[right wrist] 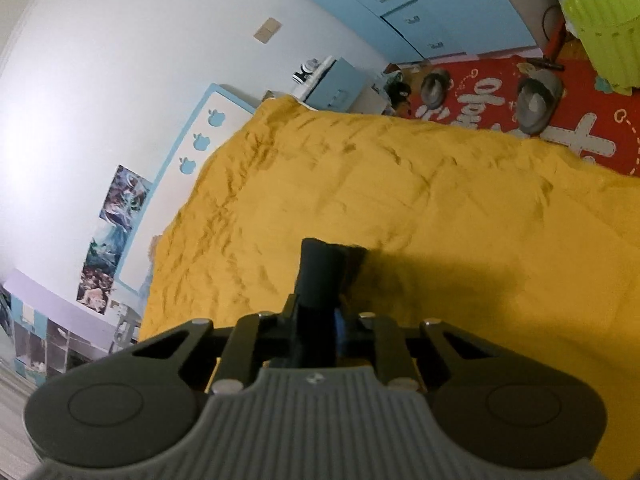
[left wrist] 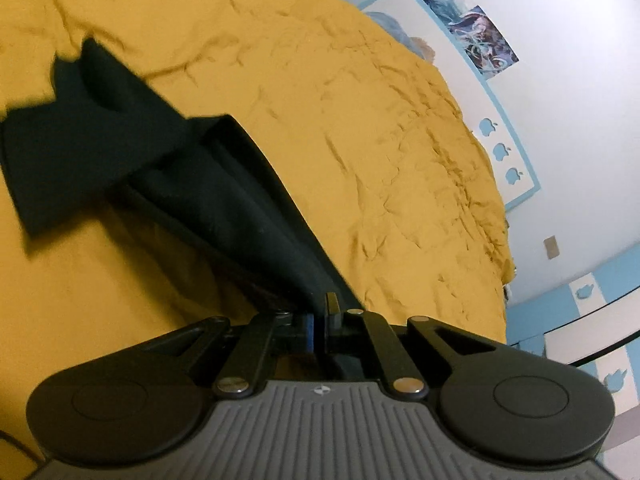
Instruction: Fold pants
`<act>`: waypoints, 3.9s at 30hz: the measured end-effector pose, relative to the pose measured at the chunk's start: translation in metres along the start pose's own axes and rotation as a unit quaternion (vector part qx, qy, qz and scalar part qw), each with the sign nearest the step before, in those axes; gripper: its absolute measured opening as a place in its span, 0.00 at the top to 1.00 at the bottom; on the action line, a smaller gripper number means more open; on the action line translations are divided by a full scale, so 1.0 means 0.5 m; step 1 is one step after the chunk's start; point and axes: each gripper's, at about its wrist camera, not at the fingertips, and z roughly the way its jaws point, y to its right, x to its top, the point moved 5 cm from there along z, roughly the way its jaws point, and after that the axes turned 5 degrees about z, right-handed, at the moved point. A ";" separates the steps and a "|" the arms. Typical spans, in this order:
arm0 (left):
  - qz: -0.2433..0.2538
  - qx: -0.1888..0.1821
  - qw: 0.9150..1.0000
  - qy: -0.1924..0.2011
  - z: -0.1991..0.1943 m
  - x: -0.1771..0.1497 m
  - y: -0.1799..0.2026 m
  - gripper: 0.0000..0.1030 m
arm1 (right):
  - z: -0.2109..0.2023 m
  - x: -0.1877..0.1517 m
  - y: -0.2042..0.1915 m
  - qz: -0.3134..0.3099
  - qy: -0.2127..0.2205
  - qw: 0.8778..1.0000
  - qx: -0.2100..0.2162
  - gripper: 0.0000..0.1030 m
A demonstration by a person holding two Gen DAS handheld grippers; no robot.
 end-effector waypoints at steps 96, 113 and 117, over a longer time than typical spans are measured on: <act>0.036 0.108 0.993 0.011 -0.072 0.238 -0.388 0.52 | 0.063 -0.481 -0.167 -0.418 -0.167 0.886 -0.111 0.65; 0.120 0.158 0.980 0.031 -0.119 0.268 -0.368 0.99 | 0.084 -0.495 -0.165 -0.451 -0.168 0.868 -0.121 0.64; 0.145 0.197 0.970 0.011 -0.087 0.254 -0.380 0.99 | 0.082 -0.495 -0.165 -0.452 -0.167 0.868 -0.122 0.64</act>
